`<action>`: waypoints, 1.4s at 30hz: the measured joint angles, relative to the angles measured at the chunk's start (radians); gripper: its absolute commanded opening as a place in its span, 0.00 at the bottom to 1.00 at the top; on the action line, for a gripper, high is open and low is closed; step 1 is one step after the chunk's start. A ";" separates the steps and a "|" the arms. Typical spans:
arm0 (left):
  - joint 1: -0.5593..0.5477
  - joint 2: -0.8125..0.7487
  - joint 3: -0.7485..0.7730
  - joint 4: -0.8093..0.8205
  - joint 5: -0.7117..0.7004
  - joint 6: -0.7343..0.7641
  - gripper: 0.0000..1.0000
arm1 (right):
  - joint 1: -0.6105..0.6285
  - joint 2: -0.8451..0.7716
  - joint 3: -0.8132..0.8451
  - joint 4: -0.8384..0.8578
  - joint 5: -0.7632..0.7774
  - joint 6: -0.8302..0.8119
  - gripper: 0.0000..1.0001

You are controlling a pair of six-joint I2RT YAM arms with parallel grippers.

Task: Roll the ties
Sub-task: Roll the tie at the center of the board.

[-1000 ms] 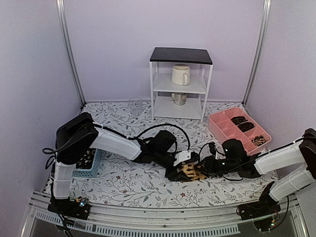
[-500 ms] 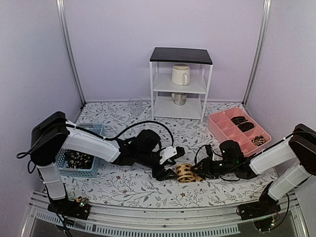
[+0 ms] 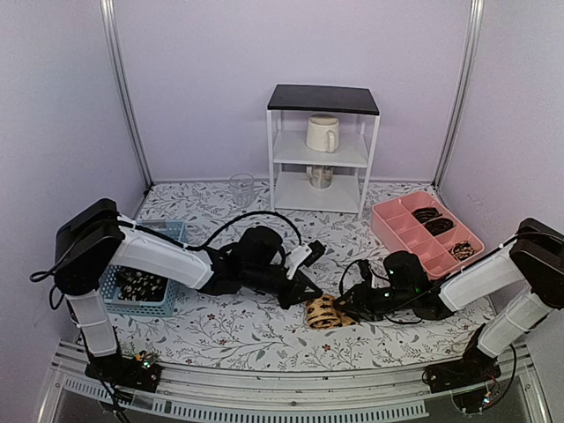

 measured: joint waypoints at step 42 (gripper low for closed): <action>-0.035 0.016 -0.063 0.029 -0.100 -0.180 0.02 | 0.069 -0.032 0.125 -0.256 0.068 -0.084 0.26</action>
